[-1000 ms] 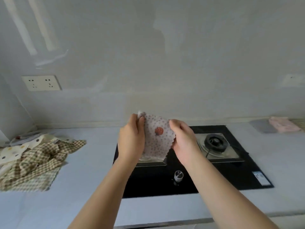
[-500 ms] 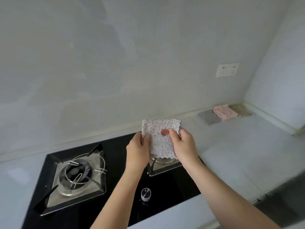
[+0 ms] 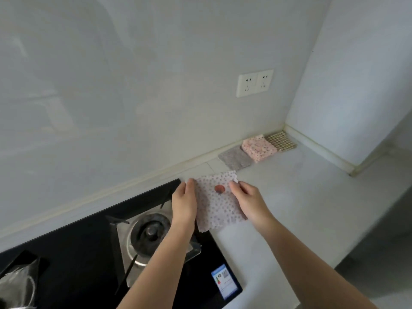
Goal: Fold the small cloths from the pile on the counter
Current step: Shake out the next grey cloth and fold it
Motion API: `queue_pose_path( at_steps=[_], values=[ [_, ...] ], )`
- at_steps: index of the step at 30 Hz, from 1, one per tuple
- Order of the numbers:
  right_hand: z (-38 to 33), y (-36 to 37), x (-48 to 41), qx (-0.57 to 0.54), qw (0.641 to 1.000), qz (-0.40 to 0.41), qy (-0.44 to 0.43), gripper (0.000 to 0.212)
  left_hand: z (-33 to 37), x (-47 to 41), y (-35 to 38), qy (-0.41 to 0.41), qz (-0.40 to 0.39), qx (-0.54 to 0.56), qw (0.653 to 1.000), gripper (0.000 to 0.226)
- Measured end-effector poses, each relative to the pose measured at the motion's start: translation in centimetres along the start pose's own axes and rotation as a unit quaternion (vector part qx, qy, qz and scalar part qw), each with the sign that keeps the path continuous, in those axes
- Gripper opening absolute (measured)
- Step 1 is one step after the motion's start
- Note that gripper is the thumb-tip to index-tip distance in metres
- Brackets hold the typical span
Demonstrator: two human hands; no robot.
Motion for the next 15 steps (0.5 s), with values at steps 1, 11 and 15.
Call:
queue_pose_path(
  at_steps=[1, 11, 15],
  values=[
    [0.9, -0.8, -1.4, -0.016, 1.000, -0.006, 0.023, 0.042, -0.7, -0.8, 1.6, -0.022, -0.012, 0.000, 1.000, 0.035],
    [9.6, -7.0, -22.0, 0.087, 0.987, -0.084, 0.104, 0.034, -10.1, -12.8, 16.6, -0.144, 0.056, -0.066, 0.986, 0.018],
    [10.6, -6.9, -29.4, 0.174, 0.978, -0.108, 0.048, 0.029, -11.7, -18.2, 20.3, -0.114, 0.126, -0.119, 0.978, 0.022]
  ],
)
Point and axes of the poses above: each hand's wrist, its own x-axis away from the middle knuckle, its own y-axis out of the palm, z = x × y, the point moved 1 cm from there along -x, towards the middle knuckle, and after that the axes turned 10 degrees about x, right-handed, at the moved point
